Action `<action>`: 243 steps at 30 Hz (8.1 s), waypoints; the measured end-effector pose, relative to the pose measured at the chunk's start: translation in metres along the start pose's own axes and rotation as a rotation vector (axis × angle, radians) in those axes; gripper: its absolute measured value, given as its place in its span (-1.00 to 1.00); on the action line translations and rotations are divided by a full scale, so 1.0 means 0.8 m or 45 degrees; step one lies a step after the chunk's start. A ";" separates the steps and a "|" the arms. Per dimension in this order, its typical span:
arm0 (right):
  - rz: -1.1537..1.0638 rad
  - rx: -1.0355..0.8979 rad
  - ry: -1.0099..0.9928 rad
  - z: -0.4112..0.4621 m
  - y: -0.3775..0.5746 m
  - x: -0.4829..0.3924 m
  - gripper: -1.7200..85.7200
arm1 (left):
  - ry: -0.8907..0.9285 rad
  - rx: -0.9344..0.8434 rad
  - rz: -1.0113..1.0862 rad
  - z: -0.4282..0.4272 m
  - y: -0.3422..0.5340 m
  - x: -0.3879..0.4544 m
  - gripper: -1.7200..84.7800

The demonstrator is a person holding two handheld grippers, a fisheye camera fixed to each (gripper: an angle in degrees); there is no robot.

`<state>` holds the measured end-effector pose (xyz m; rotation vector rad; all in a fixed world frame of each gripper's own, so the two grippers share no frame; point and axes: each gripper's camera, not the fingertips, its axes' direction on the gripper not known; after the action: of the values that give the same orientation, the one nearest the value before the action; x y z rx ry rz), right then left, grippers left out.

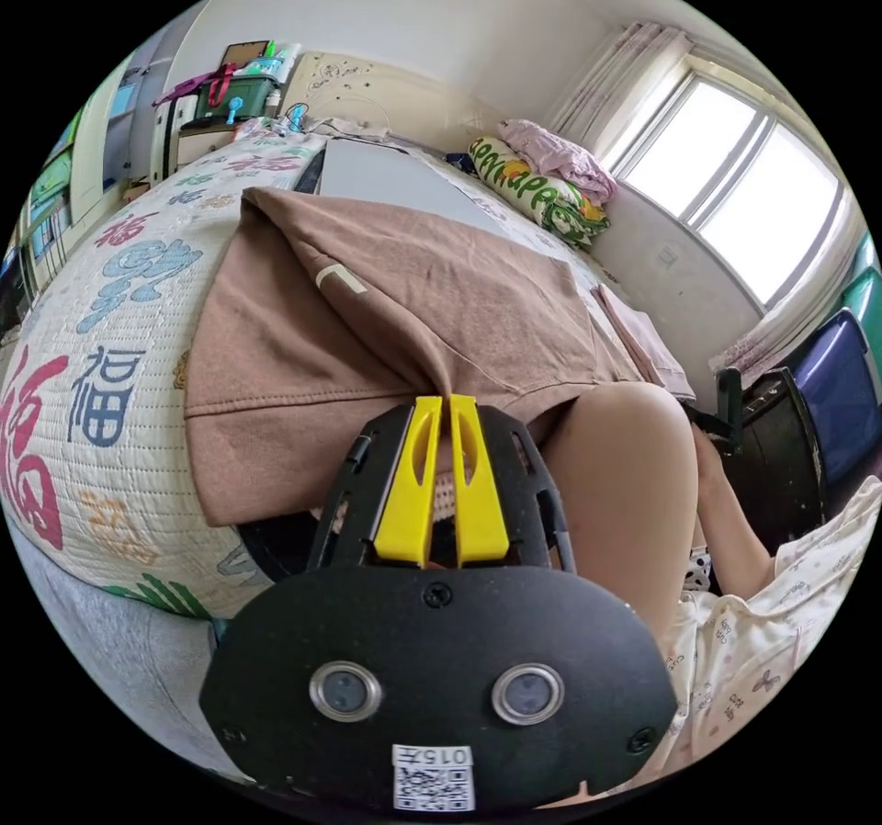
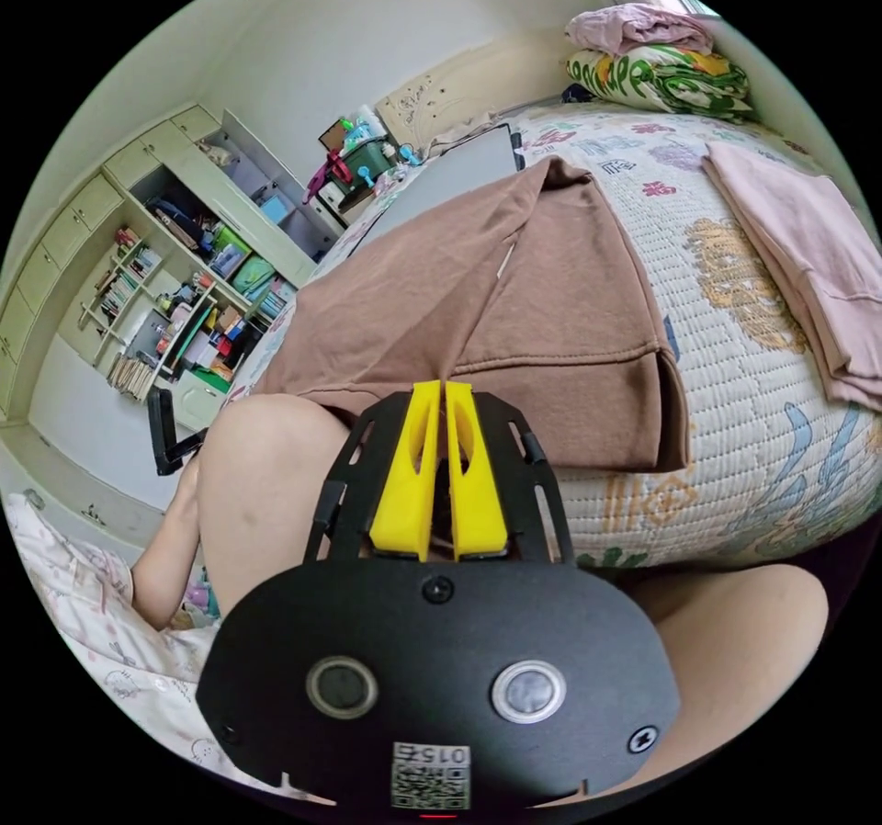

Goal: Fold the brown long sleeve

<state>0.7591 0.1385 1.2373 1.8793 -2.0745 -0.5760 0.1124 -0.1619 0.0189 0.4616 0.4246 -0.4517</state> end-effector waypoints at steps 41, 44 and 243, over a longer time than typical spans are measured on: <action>-0.265 -0.077 0.253 0.166 -0.378 0.021 -0.75 | 0.159 -0.203 0.758 0.217 -0.250 0.410 -0.72; -0.261 -0.062 0.331 0.194 -0.423 0.014 -0.76 | 0.100 -0.182 0.784 0.228 -0.248 0.419 -0.77; -0.953 -0.271 -0.829 0.570 0.310 0.415 -0.97 | -0.842 0.797 -0.859 -0.768 0.566 -0.125 -0.80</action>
<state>0.2929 -0.1257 0.9339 2.5288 -1.4109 -1.6905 0.0828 0.5449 -0.2851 0.7312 -0.2416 -1.3623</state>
